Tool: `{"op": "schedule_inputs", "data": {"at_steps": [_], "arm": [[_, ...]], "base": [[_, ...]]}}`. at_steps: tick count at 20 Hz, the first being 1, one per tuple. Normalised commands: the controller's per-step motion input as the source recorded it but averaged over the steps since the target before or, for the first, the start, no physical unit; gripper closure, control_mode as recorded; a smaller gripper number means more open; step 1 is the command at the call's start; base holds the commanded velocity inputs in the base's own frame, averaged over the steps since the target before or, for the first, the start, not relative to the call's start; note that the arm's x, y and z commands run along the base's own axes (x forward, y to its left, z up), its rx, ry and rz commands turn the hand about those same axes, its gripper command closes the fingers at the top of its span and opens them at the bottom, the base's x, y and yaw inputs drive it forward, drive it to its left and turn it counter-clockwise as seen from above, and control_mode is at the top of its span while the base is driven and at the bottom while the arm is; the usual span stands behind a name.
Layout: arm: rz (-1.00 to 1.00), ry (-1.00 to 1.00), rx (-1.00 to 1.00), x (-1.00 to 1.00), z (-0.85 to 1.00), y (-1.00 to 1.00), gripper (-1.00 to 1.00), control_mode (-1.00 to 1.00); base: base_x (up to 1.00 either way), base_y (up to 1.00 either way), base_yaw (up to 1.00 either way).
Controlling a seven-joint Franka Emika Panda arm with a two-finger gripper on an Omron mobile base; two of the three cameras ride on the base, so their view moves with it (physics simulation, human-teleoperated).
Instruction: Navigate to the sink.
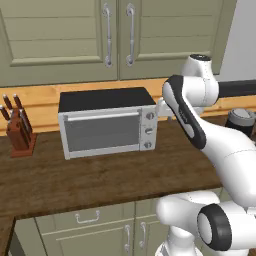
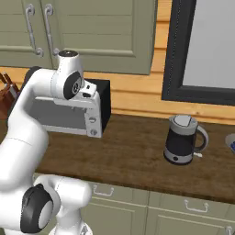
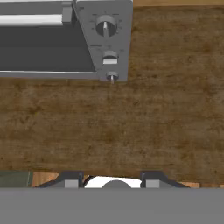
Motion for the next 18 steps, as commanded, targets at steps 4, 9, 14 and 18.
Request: {"op": "schedule_inputs", "data": {"at_steps": [4,9,14,18], "arm": [[0.00,-0.01,0.00,-0.04,0.00,0.00,-1.00,1.00],[0.00,0.00,0.00,0.00,0.00,0.00,-1.00,1.00],[0.00,0.00,0.00,0.00,0.00,0.00,-1.00,1.00],[0.00,0.00,0.00,0.00,0.00,0.00,-1.00,1.00]], "base": [[-0.38,0.03,0.03],[-0.91,0.00,-0.16],[-0.42,0.02,-0.54],[0.00,0.20,-0.80]]}}
